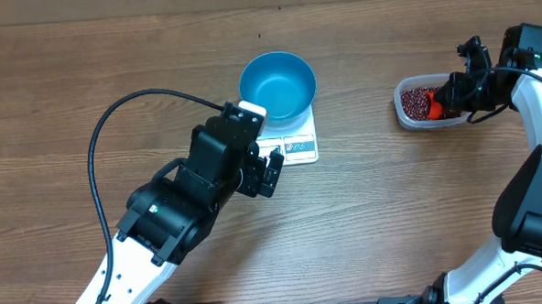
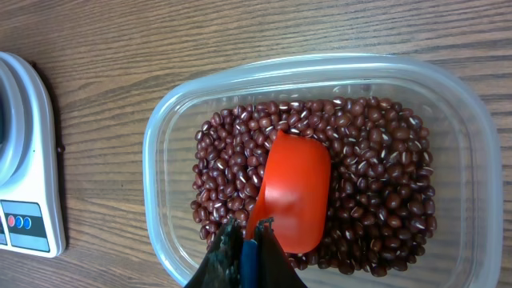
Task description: Scoop item into bowl and weigh 150g on scale
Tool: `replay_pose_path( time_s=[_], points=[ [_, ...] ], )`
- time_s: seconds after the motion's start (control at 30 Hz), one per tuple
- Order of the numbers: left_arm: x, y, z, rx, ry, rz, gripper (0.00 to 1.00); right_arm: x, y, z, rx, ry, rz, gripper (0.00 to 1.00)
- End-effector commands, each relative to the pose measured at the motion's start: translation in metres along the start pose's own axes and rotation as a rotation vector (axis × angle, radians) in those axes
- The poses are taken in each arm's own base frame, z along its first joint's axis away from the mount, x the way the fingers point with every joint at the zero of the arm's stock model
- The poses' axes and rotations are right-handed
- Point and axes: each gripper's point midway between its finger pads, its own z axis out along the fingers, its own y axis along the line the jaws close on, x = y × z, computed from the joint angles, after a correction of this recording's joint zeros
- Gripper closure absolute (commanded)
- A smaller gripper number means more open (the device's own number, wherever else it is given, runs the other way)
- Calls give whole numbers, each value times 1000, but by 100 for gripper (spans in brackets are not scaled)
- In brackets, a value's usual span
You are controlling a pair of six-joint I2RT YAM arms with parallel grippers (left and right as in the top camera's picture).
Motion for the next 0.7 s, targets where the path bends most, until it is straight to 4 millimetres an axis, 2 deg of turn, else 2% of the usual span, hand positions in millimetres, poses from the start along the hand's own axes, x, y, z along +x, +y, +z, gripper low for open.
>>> replay_pose_path(
  time_s=[0.0,0.53,0.67],
  points=[
    [-3,3,-5,-7,-20,-14,0,9,4,10,-47,29,19,96],
    [-3,3,-5,-7,-19,-13,0,7,4,4,-119,-2,53,96],
    [-2,3,-5,-7,-18,-13,0,9,4,8,-137,6,64,96]
  ],
)
